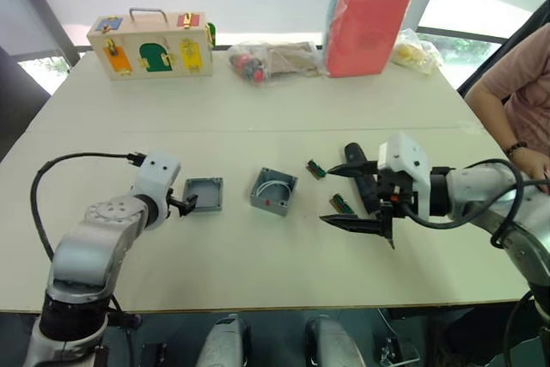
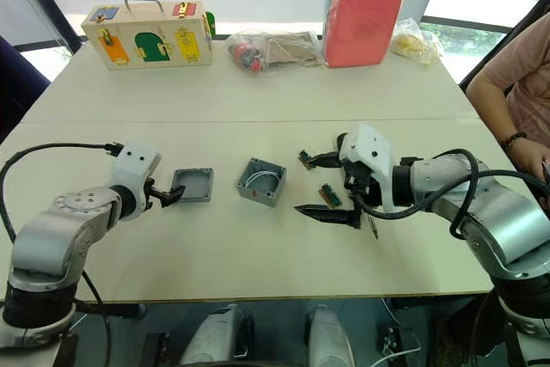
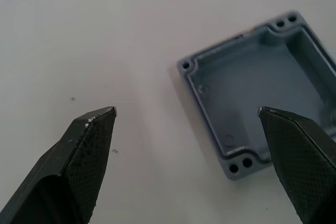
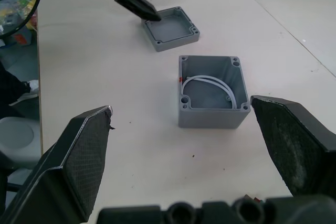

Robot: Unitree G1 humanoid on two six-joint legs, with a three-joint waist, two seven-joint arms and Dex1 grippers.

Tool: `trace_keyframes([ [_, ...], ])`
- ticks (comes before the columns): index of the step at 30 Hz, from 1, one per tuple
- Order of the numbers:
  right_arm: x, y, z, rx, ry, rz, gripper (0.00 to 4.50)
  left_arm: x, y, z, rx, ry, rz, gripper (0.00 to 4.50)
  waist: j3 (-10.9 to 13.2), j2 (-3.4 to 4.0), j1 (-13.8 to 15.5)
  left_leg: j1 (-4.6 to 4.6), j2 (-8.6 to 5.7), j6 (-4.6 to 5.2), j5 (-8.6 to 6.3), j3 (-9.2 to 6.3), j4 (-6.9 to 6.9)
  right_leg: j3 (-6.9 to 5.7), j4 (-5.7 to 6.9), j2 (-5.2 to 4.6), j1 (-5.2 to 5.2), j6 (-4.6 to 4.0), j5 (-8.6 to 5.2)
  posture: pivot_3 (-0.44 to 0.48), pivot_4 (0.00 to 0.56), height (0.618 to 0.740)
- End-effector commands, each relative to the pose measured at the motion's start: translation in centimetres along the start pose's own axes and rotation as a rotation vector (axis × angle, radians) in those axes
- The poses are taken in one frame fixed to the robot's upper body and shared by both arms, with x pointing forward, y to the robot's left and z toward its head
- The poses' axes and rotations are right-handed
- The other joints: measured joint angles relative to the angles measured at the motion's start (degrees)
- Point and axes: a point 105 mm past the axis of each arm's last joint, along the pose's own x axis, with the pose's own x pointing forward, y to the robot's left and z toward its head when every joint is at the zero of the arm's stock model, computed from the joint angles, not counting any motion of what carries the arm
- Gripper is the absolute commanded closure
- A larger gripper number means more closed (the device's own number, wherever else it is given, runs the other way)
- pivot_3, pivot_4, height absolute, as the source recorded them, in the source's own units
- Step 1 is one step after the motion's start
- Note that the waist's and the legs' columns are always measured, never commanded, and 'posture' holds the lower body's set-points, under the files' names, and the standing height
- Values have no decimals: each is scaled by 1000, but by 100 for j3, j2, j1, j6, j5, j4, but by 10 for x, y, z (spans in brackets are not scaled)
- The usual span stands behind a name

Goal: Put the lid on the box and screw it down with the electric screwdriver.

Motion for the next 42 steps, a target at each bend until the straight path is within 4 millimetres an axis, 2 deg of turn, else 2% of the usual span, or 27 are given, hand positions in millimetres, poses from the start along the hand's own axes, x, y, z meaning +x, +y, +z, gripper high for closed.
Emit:
trace_keyframes([
  [1,-2,1,8,-46,-16,-6,0,6,13,-7,-84,3,105,72,-1,1,3,2,0,0,0,0,0,0,2,-1,0,-1,0,0,150,730],
  [12,-2,1,7,-43,-9,-23,0,22,14,-37,-196,97,132,72,-5,2,-1,6,0,-4,2,-1,-2,-1,2,-2,2,-3,-1,0,150,730],
  [17,-3,1,7,-46,-7,-27,0,19,12,-40,-261,111,129,1736,-7,5,-2,7,0,-4,2,0,-4,-1,2,-3,2,-4,-1,0,150,730],
  [24,-4,0,7,-47,-6,-33,0,15,16,-47,-374,163,159,4450,-9,8,-50,10,1,-4,2,0,-4,-1,3,0,2,-4,-2,0,150,730],
  [26,-4,-1,7,-45,-8,-35,0,14,21,-45,-395,158,181,4480,-10,9,-66,11,2,-4,2,0,-5,-1,3,2,2,-4,-2,0,150,730],
  [27,-4,-1,7,-41,-12,-36,0,14,24,-41,-401,137,187,4480,-10,9,-72,12,2,-3,2,0,-6,-1,3,3,2,-4,-2,0,150,730],
  [29,-4,-2,8,-22,-27,-44,0,16,30,-19,-420,28,191,4480,-10,9,-79,12,3,-3,2,-2,-6,-1,4,4,2,-4,-2,0,150,730],
  [32,-1,-5,13,42,-88,-67,0,13,25,40,-418,-267,76,4480,-2,-5,-37,10,3,-4,2,-3,-6,-2,4,4,2,-5,-2,0,150,730],
  [36,9,-14,26,197,-196,-119,0,-11,6,111,-319,-612,-100,4480,2,-11,34,-2,5,-23,13,-10,-5,-12,3,-15,-1,-6,-1,0,150,730],
  [39,17,-24,33,336,-252,-161,0,-28,-14,139,-184,-775,-212,4480,1,-9,1,-4,-13,-27,14,4,-5,-5,-5,-37,1,-15,5,0,150,730],
  [42,22,-31,43,448,-312,-169,0,-37,-32,151,-105,-865,-294,4480,0,-7,-14,-4,-23,-27,14,15,-6,-1,-8,-51,0,-15,6,0,150,730],
])
